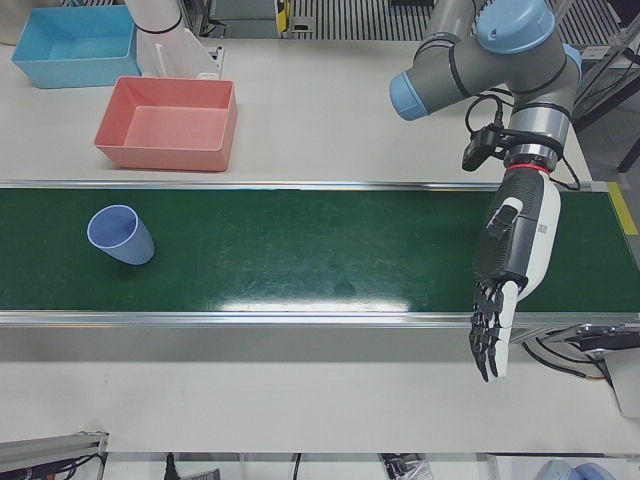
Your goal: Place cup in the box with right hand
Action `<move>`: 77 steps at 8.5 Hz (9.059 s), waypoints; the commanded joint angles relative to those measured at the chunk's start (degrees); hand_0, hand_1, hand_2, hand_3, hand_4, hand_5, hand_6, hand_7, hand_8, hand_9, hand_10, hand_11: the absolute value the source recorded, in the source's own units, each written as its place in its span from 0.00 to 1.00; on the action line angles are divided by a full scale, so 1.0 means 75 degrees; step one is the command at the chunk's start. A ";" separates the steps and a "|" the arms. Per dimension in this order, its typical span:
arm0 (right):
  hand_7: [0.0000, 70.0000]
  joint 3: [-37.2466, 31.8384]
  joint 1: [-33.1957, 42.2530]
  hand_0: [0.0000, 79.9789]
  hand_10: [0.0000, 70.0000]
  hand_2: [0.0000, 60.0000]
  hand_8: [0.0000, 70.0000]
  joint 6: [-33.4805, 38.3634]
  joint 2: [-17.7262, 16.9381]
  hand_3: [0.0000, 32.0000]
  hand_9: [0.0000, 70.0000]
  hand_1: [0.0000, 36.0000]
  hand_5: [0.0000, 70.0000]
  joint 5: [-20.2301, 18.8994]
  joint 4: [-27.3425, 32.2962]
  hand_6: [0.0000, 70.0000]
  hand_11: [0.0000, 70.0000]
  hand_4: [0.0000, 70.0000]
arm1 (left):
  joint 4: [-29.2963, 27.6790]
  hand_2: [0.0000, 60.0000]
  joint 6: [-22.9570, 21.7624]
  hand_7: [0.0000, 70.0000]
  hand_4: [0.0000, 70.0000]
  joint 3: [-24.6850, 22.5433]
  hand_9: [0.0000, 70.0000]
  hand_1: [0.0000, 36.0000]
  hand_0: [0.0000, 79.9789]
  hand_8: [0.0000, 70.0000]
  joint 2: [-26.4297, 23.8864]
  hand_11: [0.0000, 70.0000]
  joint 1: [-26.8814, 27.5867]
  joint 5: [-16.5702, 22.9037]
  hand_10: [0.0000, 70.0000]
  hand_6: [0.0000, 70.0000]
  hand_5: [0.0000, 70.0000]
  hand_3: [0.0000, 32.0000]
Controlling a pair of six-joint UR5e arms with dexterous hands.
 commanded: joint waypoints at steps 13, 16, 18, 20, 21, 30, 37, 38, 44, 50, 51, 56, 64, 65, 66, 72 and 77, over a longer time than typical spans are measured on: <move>0.67 0.0152 -0.0047 0.68 0.23 0.38 0.29 -0.0015 -0.0012 0.00 0.51 0.74 0.14 -0.0012 0.0151 0.20 0.37 0.07 | 0.0000 0.00 -0.0011 0.00 0.00 0.0011 0.00 0.00 0.00 0.00 0.0000 0.00 0.0000 0.0000 0.00 0.00 0.00 0.00; 0.15 0.0106 -0.0618 0.68 0.00 0.12 0.01 -0.0027 0.0012 0.00 0.05 0.69 0.10 -0.0058 0.1132 0.06 0.02 0.00 | 0.0000 0.00 0.0000 0.00 0.00 0.0011 0.00 0.00 0.00 0.00 0.0000 0.00 0.0000 0.0000 0.00 0.00 0.00 0.00; 0.00 0.0047 -0.0984 0.67 0.00 0.24 0.00 -0.0387 0.0058 0.00 0.00 0.73 0.09 -0.0070 0.1604 0.00 0.00 0.00 | 0.0012 0.00 0.0000 0.00 0.00 0.0000 0.00 0.00 0.00 0.00 0.0000 0.00 0.0000 0.0000 0.00 0.00 0.00 0.00; 0.00 0.0059 -0.1368 0.65 0.00 0.31 0.00 -0.0612 0.0082 0.00 0.00 0.73 0.09 -0.0047 0.1746 0.00 0.00 0.00 | 0.0012 0.00 0.0001 0.00 0.00 0.0000 0.00 0.00 0.00 0.00 0.0000 0.00 0.0000 0.0000 0.00 0.00 0.00 0.00; 0.00 0.0059 -0.1499 0.65 0.00 0.25 0.00 -0.0845 0.0070 0.00 0.00 0.70 0.09 -0.0035 0.1746 0.00 0.00 0.00 | 0.0012 0.00 -0.0011 0.00 0.00 0.0000 0.00 0.00 0.00 0.00 0.0000 0.00 0.0000 0.0000 0.00 0.00 0.00 0.00; 0.00 0.0152 -0.2707 0.78 0.00 0.00 0.00 -0.1201 0.0187 0.00 0.00 0.68 0.11 0.1112 0.1362 0.00 0.00 0.00 | 0.0012 0.00 0.0001 0.00 0.00 -0.0012 0.00 0.00 0.00 0.00 0.0000 0.00 0.0000 0.0000 0.00 0.00 0.00 0.00; 0.00 0.0973 -0.3665 0.75 0.00 0.03 0.00 -0.0039 0.1019 0.00 0.00 0.73 0.10 0.2002 -0.1254 0.01 0.00 0.01 | 0.0012 0.00 -0.0011 0.00 0.00 -0.0024 0.00 0.00 0.00 0.00 0.0000 0.00 0.0000 0.0000 0.00 0.00 0.00 0.00; 0.00 0.0973 -0.3772 0.73 0.00 0.04 0.00 -0.0050 0.1077 0.00 0.00 0.76 0.10 0.2074 -0.1265 0.01 0.00 0.00 | 0.0012 0.00 -0.0011 0.00 0.00 -0.0012 0.00 0.00 0.00 0.00 0.0000 0.00 0.0000 0.0000 0.00 0.00 0.00 0.00; 0.00 0.1078 -0.4219 0.75 0.00 0.03 0.00 -0.1374 0.0892 0.00 0.00 0.73 0.10 0.2730 -0.1277 0.01 0.00 0.00 | 0.0000 0.00 -0.0011 0.00 0.00 -0.0012 0.00 0.00 0.00 0.00 0.0000 0.00 0.0000 0.0000 0.00 0.00 0.00 0.00; 0.00 0.1055 -0.4370 0.74 0.00 0.04 0.00 -0.1691 0.0949 0.00 0.00 0.70 0.11 0.2883 -0.1265 0.00 0.00 0.00 | 0.0012 0.00 0.0000 0.00 0.00 -0.0024 0.00 0.00 0.00 0.00 0.0000 0.00 0.0000 0.0000 0.00 0.00 0.00 0.00; 0.00 0.1043 -0.4417 0.73 0.00 0.05 0.00 -0.1691 0.0937 0.00 0.00 0.72 0.11 0.2883 -0.1265 0.01 0.00 0.00 | 0.0012 0.00 0.0001 0.00 0.00 -0.0012 0.00 0.00 0.00 0.00 0.0000 0.00 0.0000 0.0000 0.00 0.00 0.00 0.00; 0.00 0.1043 -0.4453 0.73 0.00 0.08 0.00 -0.1679 0.0937 0.00 0.00 0.70 0.11 0.2883 -0.1265 0.01 0.00 0.00 | 0.0012 0.00 -0.0011 0.00 0.00 -0.0012 0.00 0.00 0.00 0.00 0.0000 0.00 -0.0011 0.0000 0.00 0.00 0.00 0.00; 0.00 0.1020 -0.4535 0.72 0.00 0.11 0.00 -0.1703 0.0937 0.00 0.02 0.72 0.10 0.3047 -0.1265 0.02 0.00 0.01 | 0.0012 0.00 -0.0011 0.00 0.00 -0.0024 0.00 0.00 0.00 0.00 0.0000 0.00 0.0000 0.0000 0.00 0.00 0.00 0.00; 0.00 0.1020 -0.4547 0.75 0.00 0.05 0.00 -0.1703 0.0926 0.00 0.02 0.62 0.10 0.3047 -0.1265 0.02 0.00 0.02 | 0.0012 0.00 0.0000 0.00 0.00 -0.0024 0.00 0.00 0.00 0.00 0.0000 0.00 0.0000 0.0000 0.00 0.00 0.00 0.00; 0.00 0.1008 -0.4558 0.72 0.00 0.13 0.00 -0.1703 0.0914 0.00 0.02 0.72 0.10 0.3047 -0.1265 0.02 0.00 0.01 | 0.0012 0.00 0.0001 0.00 0.00 -0.0024 0.00 0.00 0.00 0.00 0.0000 0.00 0.0000 0.0000 0.00 0.00 0.00 0.00; 0.17 0.0996 -0.4559 0.69 0.04 0.77 0.08 -0.1586 0.0879 0.00 0.15 0.94 0.13 0.3211 -0.1254 0.08 0.10 0.00 | 0.0012 0.00 0.0001 0.00 0.00 -0.0024 0.00 0.00 0.00 0.00 0.0000 0.00 0.0000 0.0000 0.00 0.00 0.00 0.00; 0.99 0.0867 -0.4559 0.76 0.44 1.00 0.63 -0.1481 0.1019 0.00 0.95 1.00 0.29 0.3211 -0.1265 0.33 0.68 0.21 | 0.0012 0.00 0.0001 0.00 0.00 -0.0024 0.00 0.00 0.00 0.00 0.0000 0.00 0.0000 0.0000 0.00 0.00 0.00 0.00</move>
